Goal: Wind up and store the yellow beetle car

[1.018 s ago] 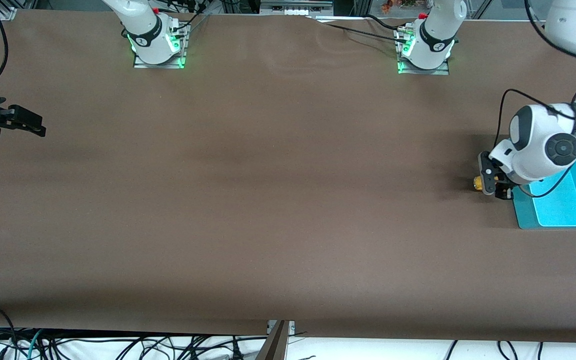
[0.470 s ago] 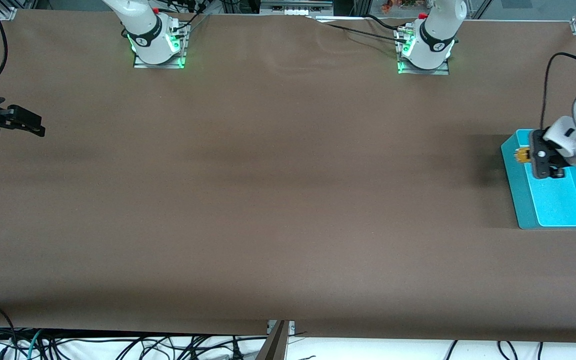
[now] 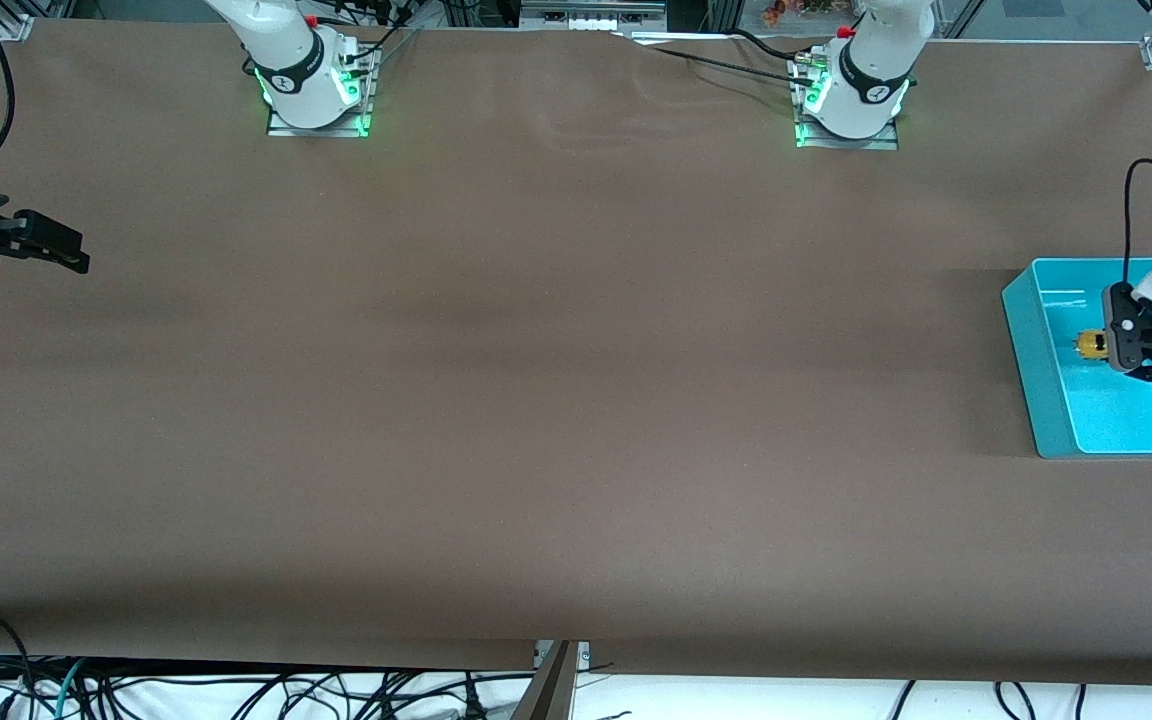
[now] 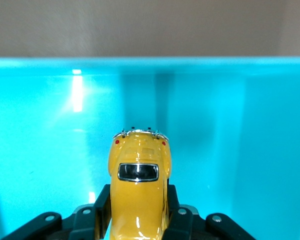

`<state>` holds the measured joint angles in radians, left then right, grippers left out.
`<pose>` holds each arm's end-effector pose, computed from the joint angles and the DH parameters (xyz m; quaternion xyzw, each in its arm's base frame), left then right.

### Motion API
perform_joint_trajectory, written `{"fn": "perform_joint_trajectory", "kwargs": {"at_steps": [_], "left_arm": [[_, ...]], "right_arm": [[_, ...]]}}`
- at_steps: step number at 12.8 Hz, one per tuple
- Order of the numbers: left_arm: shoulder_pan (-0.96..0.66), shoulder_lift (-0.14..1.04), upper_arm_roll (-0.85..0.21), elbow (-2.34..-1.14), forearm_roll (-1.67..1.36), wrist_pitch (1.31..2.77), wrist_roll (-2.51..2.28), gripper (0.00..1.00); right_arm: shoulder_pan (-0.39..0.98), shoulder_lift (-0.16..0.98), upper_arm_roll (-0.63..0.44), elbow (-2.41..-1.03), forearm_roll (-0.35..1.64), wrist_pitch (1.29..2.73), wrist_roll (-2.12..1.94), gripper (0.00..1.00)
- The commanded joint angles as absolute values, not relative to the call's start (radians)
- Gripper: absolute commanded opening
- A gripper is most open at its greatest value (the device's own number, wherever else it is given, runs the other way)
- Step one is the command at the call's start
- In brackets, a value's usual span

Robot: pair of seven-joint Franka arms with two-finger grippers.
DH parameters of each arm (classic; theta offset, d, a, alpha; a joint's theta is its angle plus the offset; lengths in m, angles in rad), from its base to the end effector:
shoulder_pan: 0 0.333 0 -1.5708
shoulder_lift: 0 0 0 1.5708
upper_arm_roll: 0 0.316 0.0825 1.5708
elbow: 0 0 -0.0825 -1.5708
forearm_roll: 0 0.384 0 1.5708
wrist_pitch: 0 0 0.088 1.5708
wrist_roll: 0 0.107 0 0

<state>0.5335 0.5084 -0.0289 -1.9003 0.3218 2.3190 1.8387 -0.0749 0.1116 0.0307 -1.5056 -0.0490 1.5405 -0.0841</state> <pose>0.5420 0.3069 0.2249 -0.7058 0.6992 0.1141 0.0008 0.5833 -0.0322 0.5892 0.9988 0.0201 -0.0397 0.0203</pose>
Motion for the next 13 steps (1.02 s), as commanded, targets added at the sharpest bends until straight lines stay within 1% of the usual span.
{"fn": "perform_joint_trajectory", "kwargs": {"at_steps": [1, 2, 4, 5, 7, 9, 11, 13], "left_arm": [[0.546, 0.551, -0.043, -1.879, 0.33, 2.338, 1.859, 0.57], [0.546, 0.54, -0.048, -1.876, 0.328, 2.33, 1.859, 1.0], [0.529, 0.482, -0.054, -1.87, 0.328, 2.284, 1.856, 1.0], [0.526, 0.444, -0.069, -1.867, 0.327, 2.234, 1.85, 1.0], [0.525, 0.35, -0.132, -1.847, 0.324, 2.102, 1.806, 1.0], [0.525, 0.296, -0.228, -1.775, 0.304, 1.903, 1.679, 1.0], [0.523, 0.296, -0.332, -1.657, 0.229, 1.71, 1.497, 1.0], [0.514, 0.298, -0.457, -1.586, 0.215, 1.584, 1.241, 1.0]], "right_arm": [[-0.078, 0.106, 0.032, -1.502, -0.051, 1.537, -0.083, 1.0], [-0.08, 0.106, 0.032, -1.502, -0.049, 1.537, -0.083, 1.0], [-0.08, 0.106, 0.032, -1.502, -0.049, 1.537, -0.083, 1.0], [-0.078, 0.106, 0.032, -1.502, -0.049, 1.537, -0.083, 1.0], [-0.078, 0.106, 0.032, -1.502, -0.049, 1.537, -0.083, 1.0], [-0.08, 0.106, 0.032, -1.502, -0.048, 1.539, -0.083, 1.0], [-0.08, 0.106, 0.032, -1.502, -0.048, 1.542, -0.081, 1.0], [-0.08, 0.106, 0.032, -1.502, -0.048, 1.542, -0.083, 1.0]]}}
